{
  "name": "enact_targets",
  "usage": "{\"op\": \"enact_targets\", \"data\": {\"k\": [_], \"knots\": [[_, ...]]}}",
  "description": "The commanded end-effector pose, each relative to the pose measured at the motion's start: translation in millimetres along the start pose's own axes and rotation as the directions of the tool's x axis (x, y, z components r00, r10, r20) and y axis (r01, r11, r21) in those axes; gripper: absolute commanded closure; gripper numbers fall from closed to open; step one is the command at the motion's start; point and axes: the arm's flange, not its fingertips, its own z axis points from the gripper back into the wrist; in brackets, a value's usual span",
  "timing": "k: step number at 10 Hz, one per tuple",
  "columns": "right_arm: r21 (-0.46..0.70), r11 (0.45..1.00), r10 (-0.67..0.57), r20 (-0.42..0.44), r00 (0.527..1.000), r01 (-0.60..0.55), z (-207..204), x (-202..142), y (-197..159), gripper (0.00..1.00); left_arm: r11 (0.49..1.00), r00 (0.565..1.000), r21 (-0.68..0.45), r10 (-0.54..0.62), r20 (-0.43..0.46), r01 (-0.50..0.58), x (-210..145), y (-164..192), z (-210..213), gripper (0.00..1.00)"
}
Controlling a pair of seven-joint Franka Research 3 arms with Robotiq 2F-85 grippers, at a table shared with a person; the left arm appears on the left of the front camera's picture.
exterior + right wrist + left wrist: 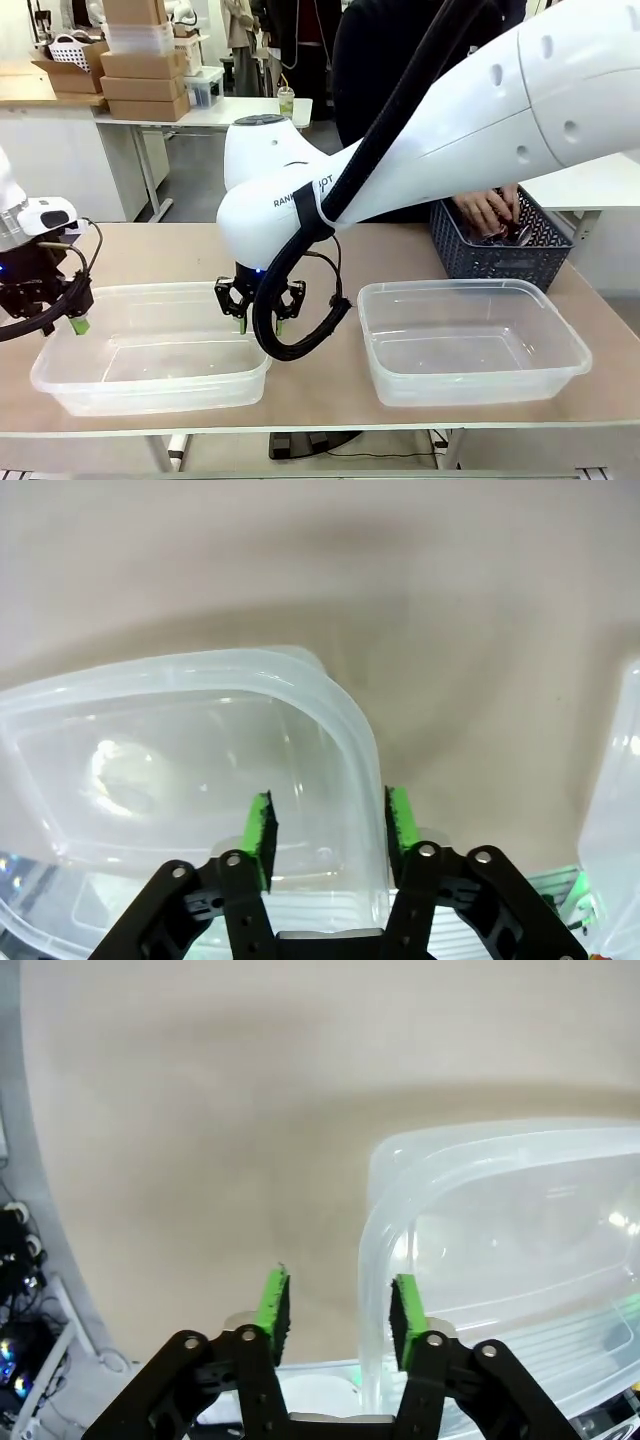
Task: Sort the waste into each basket.
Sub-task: Pick up the Organizing box on the left side of the table and lift it.
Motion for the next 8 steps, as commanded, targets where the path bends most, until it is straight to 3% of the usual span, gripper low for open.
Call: {"op": "enact_targets", "data": {"k": [1,3,6,8], "knots": [[-0.037,0.999,-0.031,0.026,0.999,0.032,4,-2,0,0.84,1.0,1.0,0.016,0.024,0.018,-0.025,-59,-7,-34,1.0],[-0.036,0.999,-0.034,0.019,0.999,0.034,8,-2,-5,1.0,1.0,1.0,0.019,0.02,0.007,-0.02,-59,-10,-37,1.0],[-0.008,0.999,-0.044,-0.012,0.999,0.044,8,-1,-16,1.0,0.998,0.995,0.021,0.065,0.079,-0.067,-60,-12,-22,1.0],[-0.048,0.998,-0.035,-0.003,0.999,0.035,34,0,-34,1.0,0.987,0.985,0.011,0.157,0.064,-0.158,-63,-23,4,1.0]]}}
